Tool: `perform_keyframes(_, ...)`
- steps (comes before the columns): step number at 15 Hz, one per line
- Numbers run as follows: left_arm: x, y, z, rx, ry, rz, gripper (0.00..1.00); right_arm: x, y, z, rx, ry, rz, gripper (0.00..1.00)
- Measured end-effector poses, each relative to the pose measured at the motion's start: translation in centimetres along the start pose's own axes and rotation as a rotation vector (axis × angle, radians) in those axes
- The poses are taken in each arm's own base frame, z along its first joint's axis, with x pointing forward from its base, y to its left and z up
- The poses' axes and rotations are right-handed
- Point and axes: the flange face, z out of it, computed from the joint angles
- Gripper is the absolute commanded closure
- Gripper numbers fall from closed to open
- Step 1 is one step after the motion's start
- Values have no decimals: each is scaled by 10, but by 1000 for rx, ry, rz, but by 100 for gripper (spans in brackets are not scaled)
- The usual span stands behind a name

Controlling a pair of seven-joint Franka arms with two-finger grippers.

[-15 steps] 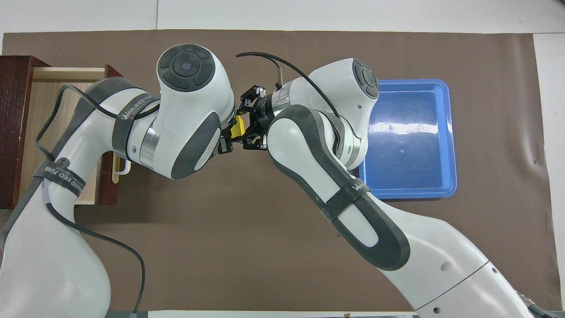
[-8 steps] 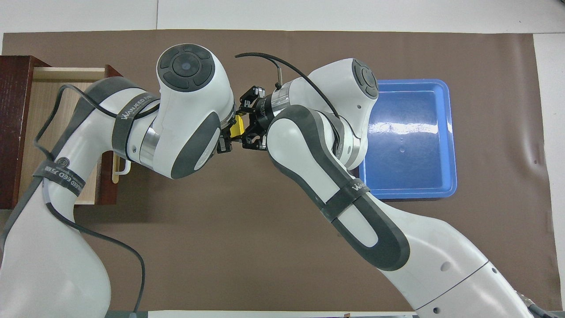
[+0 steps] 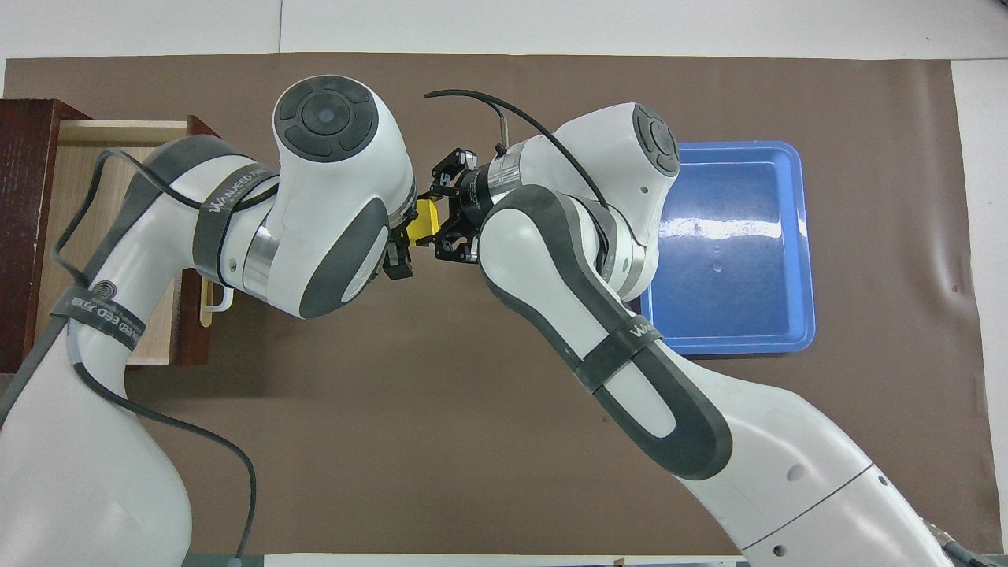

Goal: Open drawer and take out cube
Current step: 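Open the left gripper and withdraw it toward the drawer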

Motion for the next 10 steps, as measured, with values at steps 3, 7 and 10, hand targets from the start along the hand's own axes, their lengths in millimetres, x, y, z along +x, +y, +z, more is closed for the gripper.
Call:
perform_keyframes(3, 26, 16, -4, 0, 4, -28, 0, 0, 0, 0, 1, 0, 1, 100)
perform_keyframes(7, 75, 38, 8, 37, 27, 2, 0, 2, -1, -1, 3, 1, 2, 100)
perform_keyframes(10, 117, 54, 13, 51, 31, 27, 0, 2, -2, -2, 4, 2, 3, 100)
